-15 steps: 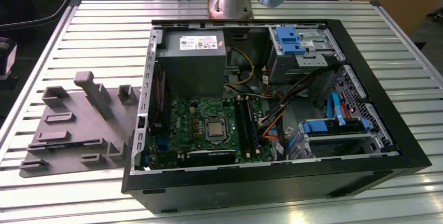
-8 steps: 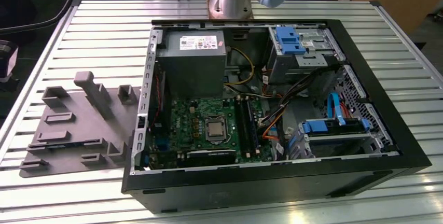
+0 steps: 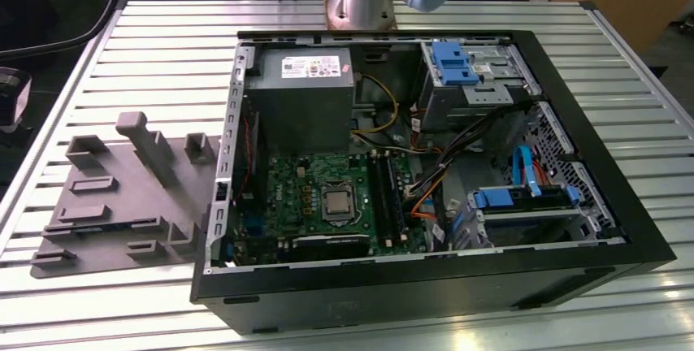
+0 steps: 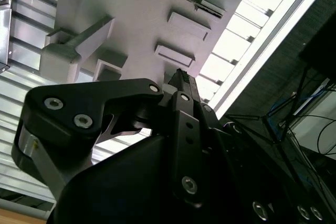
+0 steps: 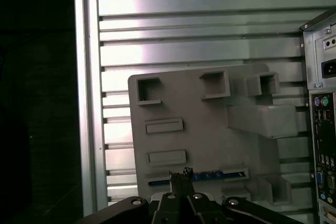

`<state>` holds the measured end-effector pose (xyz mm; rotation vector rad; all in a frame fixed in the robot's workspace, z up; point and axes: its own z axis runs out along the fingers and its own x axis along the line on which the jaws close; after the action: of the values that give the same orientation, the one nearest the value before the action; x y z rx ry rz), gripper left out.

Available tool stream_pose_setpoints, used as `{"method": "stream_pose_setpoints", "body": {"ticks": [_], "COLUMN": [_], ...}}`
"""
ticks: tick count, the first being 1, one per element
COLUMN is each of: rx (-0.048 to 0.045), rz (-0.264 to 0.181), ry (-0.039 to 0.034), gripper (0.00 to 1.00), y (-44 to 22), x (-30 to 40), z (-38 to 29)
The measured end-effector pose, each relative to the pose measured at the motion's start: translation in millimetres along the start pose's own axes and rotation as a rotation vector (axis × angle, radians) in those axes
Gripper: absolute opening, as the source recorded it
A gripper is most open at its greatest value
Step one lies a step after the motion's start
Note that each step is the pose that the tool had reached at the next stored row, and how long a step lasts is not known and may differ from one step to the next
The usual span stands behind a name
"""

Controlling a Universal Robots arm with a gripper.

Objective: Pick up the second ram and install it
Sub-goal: 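Reach for the second ram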

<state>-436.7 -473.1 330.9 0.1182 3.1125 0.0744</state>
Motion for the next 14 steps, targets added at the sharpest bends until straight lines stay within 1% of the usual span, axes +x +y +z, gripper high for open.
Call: {"method": "stream_pose_setpoints", "body": {"ticks": [14], "rx": [0.0001], "rz": [0.0], "ry": [0.0001], "gripper": [0.11], "y": [-1.8], "x": [-0.9], "z": [7.2]}}
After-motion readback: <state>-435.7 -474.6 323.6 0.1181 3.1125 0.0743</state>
